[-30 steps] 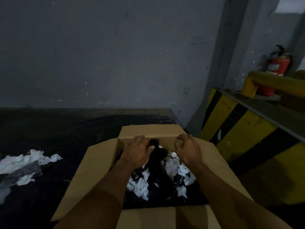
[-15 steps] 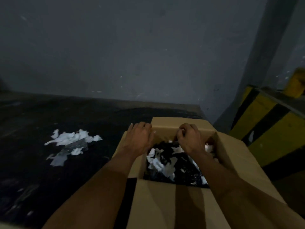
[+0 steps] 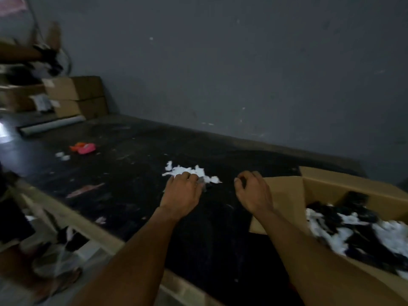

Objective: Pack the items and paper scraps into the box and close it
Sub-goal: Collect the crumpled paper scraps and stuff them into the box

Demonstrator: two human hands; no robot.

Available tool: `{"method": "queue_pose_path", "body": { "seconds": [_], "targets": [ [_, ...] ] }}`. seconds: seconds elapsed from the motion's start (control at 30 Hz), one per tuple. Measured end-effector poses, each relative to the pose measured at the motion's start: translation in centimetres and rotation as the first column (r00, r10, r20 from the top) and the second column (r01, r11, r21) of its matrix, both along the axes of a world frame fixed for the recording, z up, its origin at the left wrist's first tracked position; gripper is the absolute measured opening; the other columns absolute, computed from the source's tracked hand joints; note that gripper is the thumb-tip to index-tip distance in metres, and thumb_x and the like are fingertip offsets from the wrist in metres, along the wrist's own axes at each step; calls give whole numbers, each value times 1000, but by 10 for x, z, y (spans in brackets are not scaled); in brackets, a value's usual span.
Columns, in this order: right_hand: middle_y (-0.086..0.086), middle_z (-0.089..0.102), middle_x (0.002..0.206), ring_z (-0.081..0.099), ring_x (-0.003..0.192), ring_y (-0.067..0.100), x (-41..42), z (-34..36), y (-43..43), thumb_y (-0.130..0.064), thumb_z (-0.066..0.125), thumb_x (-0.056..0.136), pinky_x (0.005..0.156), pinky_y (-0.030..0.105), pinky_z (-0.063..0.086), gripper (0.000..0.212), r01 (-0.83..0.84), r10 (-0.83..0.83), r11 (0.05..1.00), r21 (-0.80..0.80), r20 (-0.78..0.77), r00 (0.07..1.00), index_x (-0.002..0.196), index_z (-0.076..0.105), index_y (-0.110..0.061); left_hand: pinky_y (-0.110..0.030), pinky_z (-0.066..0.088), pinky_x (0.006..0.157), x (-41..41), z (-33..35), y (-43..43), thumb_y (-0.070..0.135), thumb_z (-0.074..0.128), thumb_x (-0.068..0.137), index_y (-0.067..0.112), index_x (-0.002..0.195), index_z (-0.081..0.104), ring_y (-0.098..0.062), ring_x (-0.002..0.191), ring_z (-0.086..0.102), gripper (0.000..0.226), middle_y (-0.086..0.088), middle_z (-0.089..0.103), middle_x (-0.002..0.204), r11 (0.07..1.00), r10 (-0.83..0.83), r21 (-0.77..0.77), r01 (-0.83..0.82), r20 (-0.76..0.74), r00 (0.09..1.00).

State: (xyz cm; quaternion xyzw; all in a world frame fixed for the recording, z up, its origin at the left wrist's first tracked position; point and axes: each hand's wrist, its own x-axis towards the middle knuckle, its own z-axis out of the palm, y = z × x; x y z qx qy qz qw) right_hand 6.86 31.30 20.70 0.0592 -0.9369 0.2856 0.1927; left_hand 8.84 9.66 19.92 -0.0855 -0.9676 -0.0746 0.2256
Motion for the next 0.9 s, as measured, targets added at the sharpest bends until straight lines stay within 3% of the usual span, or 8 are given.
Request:
{"method": "queue_pose_path", "body": {
  "seconds": [0.33, 0.47, 0.6, 0.9],
  "targets": [
    [5, 55, 114, 55, 104, 21, 7, -40, -187, -32, 48, 95, 87, 34, 48, 23, -120, 118, 992, 27, 82, 990, 107, 60, -18, -43, 42, 99, 23, -17, -197, 35, 38, 98, 19, 123, 55, -24, 109, 54, 34, -6, 56, 123, 993, 108, 20, -114, 187, 976],
    [4, 54, 115, 56, 101, 19, -4, -52, -221, -36, 46, 96, 87, 40, 51, 27, -151, 141, 986, 67, 132, 981, 111, 59, -18, -41, 41, 101, 16, -35, -225, 35, 38, 99, 20, 126, 51, -19, 112, 51, 34, -4, 53, 127, 991, 97, 68, -118, 257, 961],
    [4, 56, 112, 56, 97, 17, -26, -70, -239, -36, 44, 97, 85, 37, 52, 26, -157, 141, 984, 91, 161, 977, 108, 59, -17, -40, 41, 101, -5, -60, -239, 34, 39, 99, 22, 124, 54, -18, 111, 53, 32, -2, 55, 125, 990, 94, 75, -123, 309, 946],
    [6, 54, 114, 56, 99, 21, -130, -100, -254, -33, 47, 96, 84, 40, 51, 24, -69, 59, 997, 37, 223, 973, 105, 61, -16, -45, 37, 106, -109, -69, -255, 37, 37, 99, 24, 124, 51, -20, 116, 51, 32, -3, 52, 128, 992, 108, 30, -125, 342, 933]
  ]
}}
